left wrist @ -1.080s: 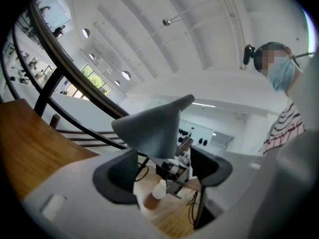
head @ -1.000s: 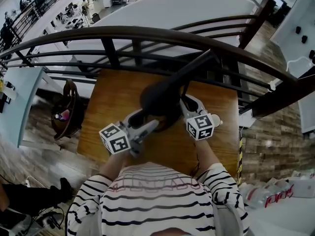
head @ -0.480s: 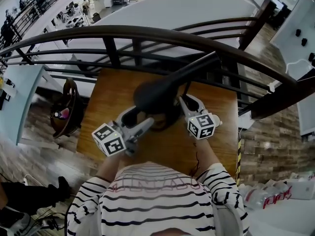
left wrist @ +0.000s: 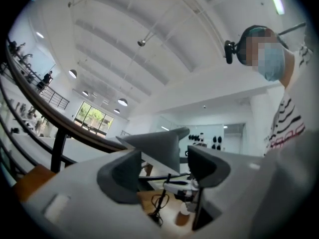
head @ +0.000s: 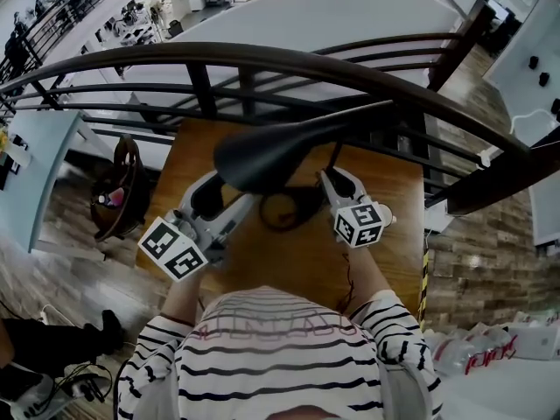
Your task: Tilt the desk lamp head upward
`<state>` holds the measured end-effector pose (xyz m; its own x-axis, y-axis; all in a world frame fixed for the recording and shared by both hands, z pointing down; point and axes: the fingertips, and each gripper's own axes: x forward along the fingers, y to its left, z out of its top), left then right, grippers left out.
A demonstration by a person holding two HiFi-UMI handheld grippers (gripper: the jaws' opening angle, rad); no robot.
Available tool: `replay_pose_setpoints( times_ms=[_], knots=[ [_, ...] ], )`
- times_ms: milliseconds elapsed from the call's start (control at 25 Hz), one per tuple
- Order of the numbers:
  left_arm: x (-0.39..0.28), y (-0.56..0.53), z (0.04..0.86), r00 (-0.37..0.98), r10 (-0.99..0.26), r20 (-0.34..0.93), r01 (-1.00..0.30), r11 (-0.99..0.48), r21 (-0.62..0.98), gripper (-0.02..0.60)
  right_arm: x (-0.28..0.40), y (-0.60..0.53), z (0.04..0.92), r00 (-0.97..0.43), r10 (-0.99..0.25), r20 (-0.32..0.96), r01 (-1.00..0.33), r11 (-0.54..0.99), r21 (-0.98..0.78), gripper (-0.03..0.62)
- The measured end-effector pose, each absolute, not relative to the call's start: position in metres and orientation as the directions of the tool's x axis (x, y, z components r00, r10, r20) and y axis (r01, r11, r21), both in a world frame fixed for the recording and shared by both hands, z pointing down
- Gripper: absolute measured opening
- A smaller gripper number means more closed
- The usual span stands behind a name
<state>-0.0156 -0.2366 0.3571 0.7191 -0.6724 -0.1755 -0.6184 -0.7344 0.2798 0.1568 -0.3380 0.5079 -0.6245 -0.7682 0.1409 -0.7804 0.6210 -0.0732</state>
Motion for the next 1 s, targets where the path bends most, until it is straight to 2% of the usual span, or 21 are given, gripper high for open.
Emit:
replay_pose_setpoints(
  times_ms=[320, 1000],
  knots=[
    [-0.029, -0.233, 0.304, 0.696, -0.671, -0.256, -0.644, -0.741, 0.192, 0.287, 0.153, -0.337, 0.508, -0.625, -0.766, 0.154, -0.779, 0.626, -0.047, 0.044],
    [-0.02, -0.233, 0.238, 0.726, -0.643, -0.245, -0.665, -0.746, -0.013, 0.29, 0.151, -0.337, 0.509, -0.632, -0.754, 0.178, -0.77, 0.638, -0.027, 0.04]
  ],
)
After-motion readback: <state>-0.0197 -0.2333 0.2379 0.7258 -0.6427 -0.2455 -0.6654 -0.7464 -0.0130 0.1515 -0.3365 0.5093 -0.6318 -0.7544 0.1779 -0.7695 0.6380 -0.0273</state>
